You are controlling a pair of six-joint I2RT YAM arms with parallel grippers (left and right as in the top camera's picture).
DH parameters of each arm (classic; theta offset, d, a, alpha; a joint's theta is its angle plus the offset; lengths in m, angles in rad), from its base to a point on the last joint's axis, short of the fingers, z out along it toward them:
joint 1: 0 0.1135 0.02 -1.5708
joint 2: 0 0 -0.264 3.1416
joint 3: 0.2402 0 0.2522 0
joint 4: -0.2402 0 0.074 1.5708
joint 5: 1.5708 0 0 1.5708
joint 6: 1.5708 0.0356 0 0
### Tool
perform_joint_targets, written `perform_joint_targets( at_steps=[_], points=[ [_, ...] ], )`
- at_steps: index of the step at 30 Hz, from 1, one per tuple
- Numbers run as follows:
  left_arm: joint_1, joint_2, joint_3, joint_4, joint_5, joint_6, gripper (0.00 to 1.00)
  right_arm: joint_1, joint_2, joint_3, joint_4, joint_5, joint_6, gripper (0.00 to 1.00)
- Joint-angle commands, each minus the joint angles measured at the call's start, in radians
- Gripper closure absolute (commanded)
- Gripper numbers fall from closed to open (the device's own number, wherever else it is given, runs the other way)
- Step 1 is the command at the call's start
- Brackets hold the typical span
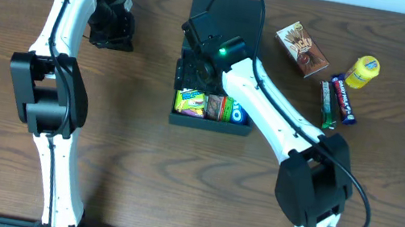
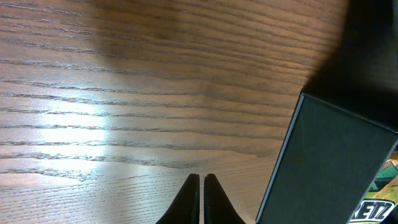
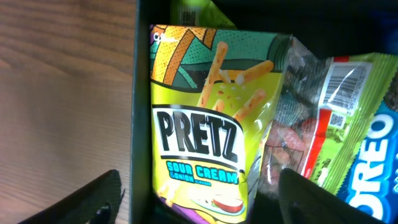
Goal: Pack container
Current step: 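Push the Pretz box down into the box's left side, release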
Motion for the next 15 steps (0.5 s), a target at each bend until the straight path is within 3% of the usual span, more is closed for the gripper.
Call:
perform_joint_targets(
  at_steps=[1,3,5,6,11,15],
  points=[
    [0.002,0.003,0.014,-0.003,0.003,0.021,0.94,-0.024,0.000,0.025,0.003,-0.002,-0.029,0.44],
    [0.002,0.003,0.014,-0.003,0.003,0.021,0.94,-0.047,0.000,0.025,0.003,-0.038,-0.068,0.76],
    [0.002,0.003,0.014,-0.003,0.003,0.021,0.94,-0.073,0.000,0.025,0.003,-0.080,-0.091,0.94],
    [0.002,0.003,0.014,-0.003,0.003,0.021,0.94,-0.083,0.000,0.025,0.007,-0.099,-0.106,0.98],
    [0.002,0.003,0.014,-0.002,0.003,0.021,0.94,-0.143,0.003,0.017,0.060,-0.324,-0.339,0.98],
    [0.002,0.003,0.014,-0.002,0.002,0.021,0.94,-0.187,0.003,-0.045,0.132,-0.486,-0.420,0.99]
  ],
)
